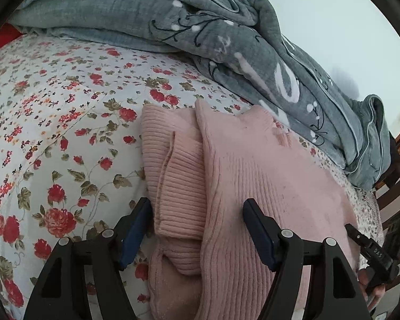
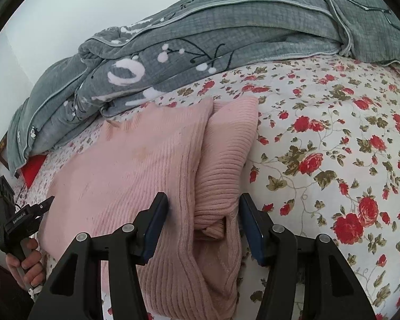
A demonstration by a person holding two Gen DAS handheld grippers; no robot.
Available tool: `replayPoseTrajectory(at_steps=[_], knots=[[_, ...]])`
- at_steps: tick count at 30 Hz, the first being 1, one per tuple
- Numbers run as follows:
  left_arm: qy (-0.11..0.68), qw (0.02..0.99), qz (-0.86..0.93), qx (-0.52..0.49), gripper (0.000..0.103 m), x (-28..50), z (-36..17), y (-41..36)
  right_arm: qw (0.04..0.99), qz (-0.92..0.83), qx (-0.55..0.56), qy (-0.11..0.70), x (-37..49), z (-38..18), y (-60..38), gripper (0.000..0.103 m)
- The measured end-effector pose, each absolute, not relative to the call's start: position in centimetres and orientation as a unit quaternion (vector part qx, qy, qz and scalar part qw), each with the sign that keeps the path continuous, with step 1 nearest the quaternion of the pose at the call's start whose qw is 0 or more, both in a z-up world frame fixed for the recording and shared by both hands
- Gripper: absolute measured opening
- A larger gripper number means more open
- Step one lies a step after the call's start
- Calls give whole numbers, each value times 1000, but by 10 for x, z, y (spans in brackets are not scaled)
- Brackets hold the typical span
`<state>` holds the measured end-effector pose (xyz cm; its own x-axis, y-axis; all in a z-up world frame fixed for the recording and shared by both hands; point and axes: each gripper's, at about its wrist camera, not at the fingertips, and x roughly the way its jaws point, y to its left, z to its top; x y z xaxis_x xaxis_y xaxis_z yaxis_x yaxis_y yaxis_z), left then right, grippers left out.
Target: Fold small clothes
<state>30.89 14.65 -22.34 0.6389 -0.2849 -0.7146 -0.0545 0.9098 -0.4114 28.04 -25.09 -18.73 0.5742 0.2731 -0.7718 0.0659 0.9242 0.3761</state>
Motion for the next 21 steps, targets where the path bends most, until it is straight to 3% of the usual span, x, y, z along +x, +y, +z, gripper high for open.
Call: replayPoseTrajectory(at_steps=[21], knots=[[415,886,-65,-198,71,308,-225,147,870,58,181,456,280,-186,-249,55]])
